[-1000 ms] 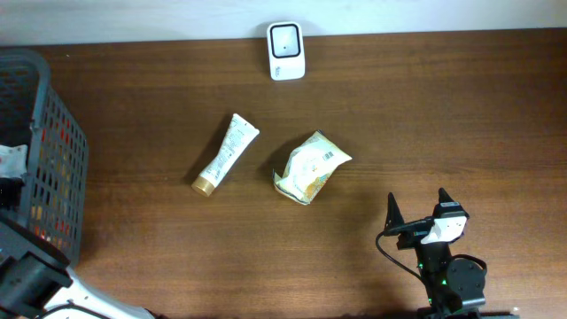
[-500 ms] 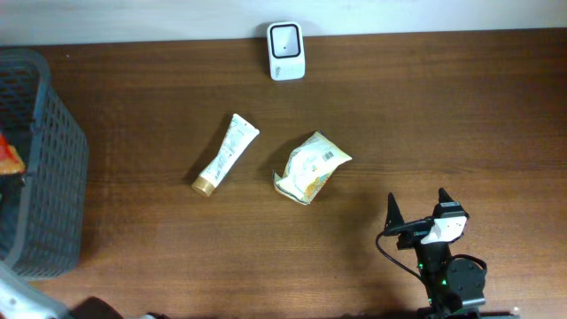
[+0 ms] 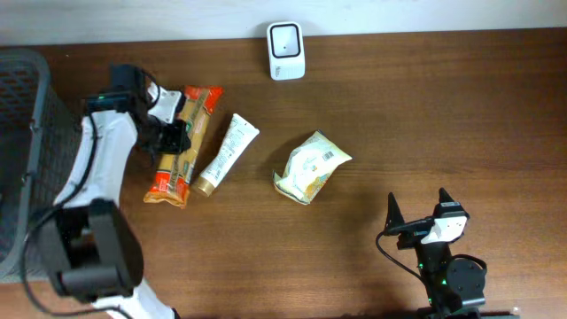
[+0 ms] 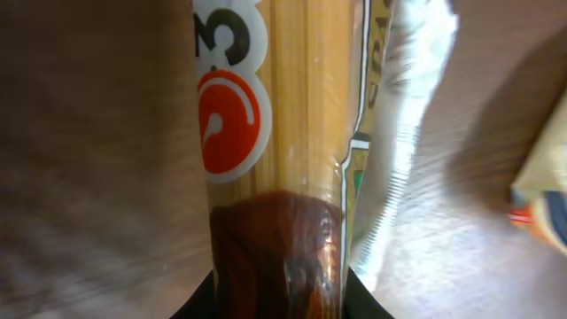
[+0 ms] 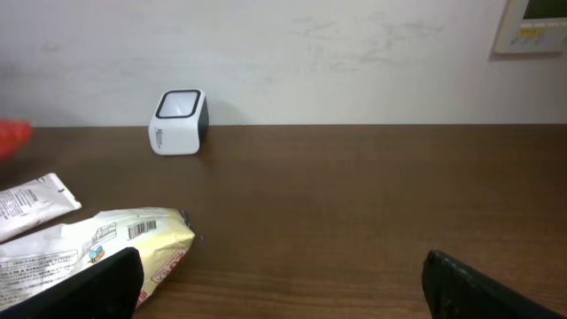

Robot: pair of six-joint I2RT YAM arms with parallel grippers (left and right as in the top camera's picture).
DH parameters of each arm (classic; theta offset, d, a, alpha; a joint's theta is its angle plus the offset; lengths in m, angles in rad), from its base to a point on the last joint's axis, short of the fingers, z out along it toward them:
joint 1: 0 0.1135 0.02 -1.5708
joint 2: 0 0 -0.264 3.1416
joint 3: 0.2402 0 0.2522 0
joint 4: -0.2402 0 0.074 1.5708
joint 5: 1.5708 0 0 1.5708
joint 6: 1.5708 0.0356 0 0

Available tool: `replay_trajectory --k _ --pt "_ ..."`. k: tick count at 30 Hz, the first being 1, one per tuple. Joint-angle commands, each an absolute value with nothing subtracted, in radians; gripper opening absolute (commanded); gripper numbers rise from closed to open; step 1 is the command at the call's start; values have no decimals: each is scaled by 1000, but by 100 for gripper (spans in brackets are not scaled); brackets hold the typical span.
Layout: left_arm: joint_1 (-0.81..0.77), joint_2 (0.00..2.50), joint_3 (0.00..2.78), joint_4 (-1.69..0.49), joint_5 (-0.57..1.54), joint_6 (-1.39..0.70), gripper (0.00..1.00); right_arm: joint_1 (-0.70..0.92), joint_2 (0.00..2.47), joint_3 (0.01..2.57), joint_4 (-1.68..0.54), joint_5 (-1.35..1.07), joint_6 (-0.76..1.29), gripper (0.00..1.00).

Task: Scan the item barcode
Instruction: 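Place the orange pasta package on the table beside the tube, then grasp the green Kleenex tissue pack in the basket with left gripper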

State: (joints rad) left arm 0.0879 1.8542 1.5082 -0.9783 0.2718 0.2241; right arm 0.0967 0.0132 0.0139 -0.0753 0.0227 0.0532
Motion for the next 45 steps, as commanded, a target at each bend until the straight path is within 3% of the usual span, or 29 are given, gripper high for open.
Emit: replay_trajectory --k 1,8,13,14,15,16,19,21,25,26,29,31,35,39,41,45 --pt "61 1976 1525 -960 287 241 0 90 9 6 -78 35 59 99" --pt "-77 2035 1523 -1000 339 434 0 90 9 6 -78 40 55 99" --pt "-104 2035 1523 -1010 475 444 0 90 9 6 -77 57 -52 99" --pt "-104 2035 1523 -1016 475 444 9 90 9 6 -77 57 -52 99" --pt "-104 2035 1523 -1031 471 444 82 90 9 6 -77 57 -52 99" --pt "-104 2034 1523 -1036 474 443 100 90 9 6 -77 57 -52 99" --pt "-99 1982 1669 -1093 474 416 99 90 9 6 -77 57 -52 99" --pt "-78 1902 1920 -1209 432 411 100 90 9 6 -77 57 -52 99" --pt "12 1789 2269 -1277 163 220 99 90 9 6 -77 57 -52 99" --pt "108 1728 2374 -1274 33 129 99 90 9 6 -77 57 -52 99" --pt "327 1677 2395 -1268 -86 -7 99 90 9 6 -77 57 -52 99" --pt "502 1686 2337 -1269 -87 -89 99 90 9 6 -77 57 -52 99" --pt "682 1694 2076 -1157 -87 -83 100 90 9 6 -77 57 -52 99" --pt "783 1694 1739 -940 -86 119 99 90 9 6 -77 57 -52 99" --pt "827 1696 1577 -788 -83 327 99 90 9 6 -77 57 -52 99" --pt "900 1765 1507 -698 14 608 100 90 9 6 -77 57 -52 99"
